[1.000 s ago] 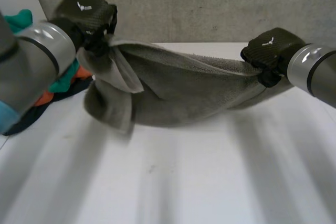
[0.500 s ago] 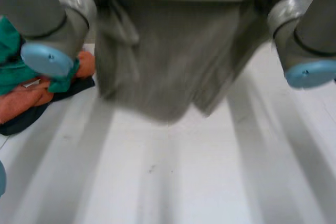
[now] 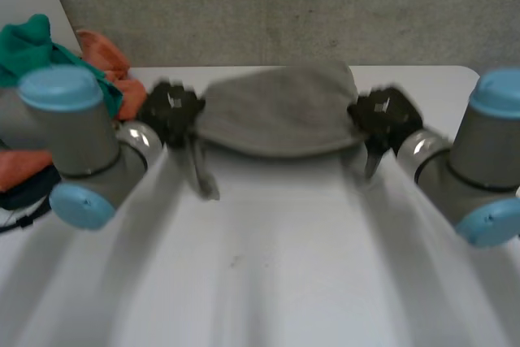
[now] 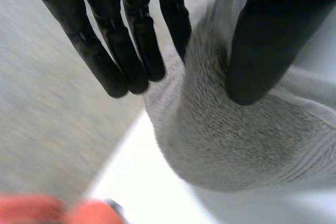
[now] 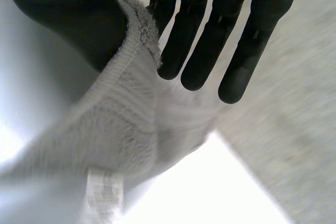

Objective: Fold the laundry.

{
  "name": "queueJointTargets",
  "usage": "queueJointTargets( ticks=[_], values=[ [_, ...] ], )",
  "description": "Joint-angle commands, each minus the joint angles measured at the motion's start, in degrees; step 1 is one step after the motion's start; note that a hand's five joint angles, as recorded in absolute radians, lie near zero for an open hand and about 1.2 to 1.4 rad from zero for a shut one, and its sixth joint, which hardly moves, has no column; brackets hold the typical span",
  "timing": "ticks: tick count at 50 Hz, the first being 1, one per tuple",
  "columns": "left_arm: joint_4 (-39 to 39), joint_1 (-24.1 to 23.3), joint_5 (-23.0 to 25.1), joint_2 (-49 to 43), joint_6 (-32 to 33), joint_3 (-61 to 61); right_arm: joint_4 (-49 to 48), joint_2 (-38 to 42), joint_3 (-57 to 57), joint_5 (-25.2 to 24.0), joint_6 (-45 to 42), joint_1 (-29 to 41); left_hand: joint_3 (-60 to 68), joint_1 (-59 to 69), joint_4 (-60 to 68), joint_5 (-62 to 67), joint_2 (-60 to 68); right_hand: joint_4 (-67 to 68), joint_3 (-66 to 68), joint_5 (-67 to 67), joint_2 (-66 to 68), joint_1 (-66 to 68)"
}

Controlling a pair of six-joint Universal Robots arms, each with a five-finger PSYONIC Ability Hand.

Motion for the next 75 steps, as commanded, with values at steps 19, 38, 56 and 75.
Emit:
queueJointTargets(
  ticks=[19,38,56,75],
  values=[
    [-10.3,1.5,-4.8,6.6,-23.7,-10.9,8.1,0.5,3.3,0.8,-1.7,-1.1,-25.4,-24.0,-25.9,-25.9,-25.2,11.3,11.8,11.4,12.4,15.7],
    [-17.4,5.9,-5.3,-2.8,-30.8,-0.8,8.5,-0.6,4.5,0.6,-1.6,-0.6,-15.3,-13.9,-15.8,-15.8,-15.1,11.3,11.8,11.4,12.4,15.7],
    [-17.0,4.2,-9.8,-9.1,-28.2,9.3,8.5,-1.9,5.5,0.3,-1.6,-1.3,26.1,27.5,25.6,25.5,26.3,11.3,11.8,11.4,12.4,15.7],
    [-17.9,5.4,-9.5,17.7,-13.5,6.2,31.1,-12.9,-9.4,0.0,-5.3,-4.9,33.0,34.3,32.5,32.4,33.2,11.3,11.8,11.4,12.4,15.7]
  ],
)
